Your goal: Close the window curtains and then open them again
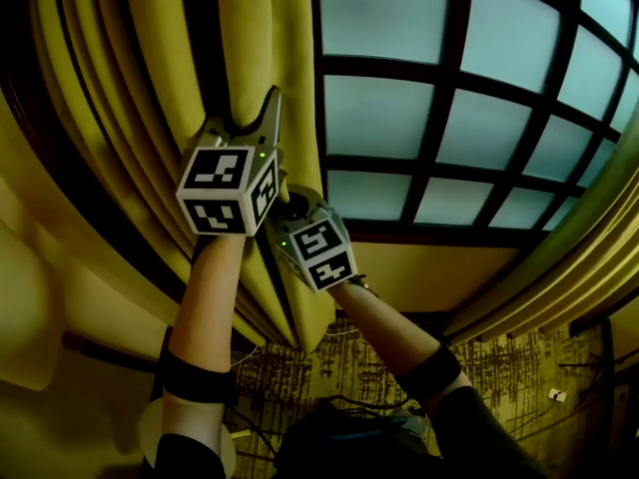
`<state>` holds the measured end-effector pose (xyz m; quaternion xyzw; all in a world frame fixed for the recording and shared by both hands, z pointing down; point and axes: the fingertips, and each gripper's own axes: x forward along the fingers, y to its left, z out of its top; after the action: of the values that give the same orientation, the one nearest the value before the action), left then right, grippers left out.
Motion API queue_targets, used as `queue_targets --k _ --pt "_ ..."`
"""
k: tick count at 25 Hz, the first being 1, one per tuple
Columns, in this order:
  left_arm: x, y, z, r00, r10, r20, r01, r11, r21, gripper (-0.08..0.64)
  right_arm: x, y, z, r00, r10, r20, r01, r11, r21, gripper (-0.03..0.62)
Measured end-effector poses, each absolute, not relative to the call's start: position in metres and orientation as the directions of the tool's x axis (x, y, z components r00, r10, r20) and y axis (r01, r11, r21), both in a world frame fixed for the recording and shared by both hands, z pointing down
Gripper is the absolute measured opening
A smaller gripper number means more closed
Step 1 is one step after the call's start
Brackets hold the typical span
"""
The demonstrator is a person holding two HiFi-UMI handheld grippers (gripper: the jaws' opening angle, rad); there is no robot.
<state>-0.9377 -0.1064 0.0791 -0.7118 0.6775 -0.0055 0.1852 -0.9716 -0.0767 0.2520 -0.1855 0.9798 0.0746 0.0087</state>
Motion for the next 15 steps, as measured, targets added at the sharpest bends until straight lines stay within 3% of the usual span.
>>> queue_targets --k 15 --pt "-0.78 -0.159 0.062 0.054 -0.957 -0.284 -0.966 0.022 -0.257 0.002 -0.805 -0.139 0.244 -0.911 -0.403 -0.092 -0.411 0.904 0.113 0.023"
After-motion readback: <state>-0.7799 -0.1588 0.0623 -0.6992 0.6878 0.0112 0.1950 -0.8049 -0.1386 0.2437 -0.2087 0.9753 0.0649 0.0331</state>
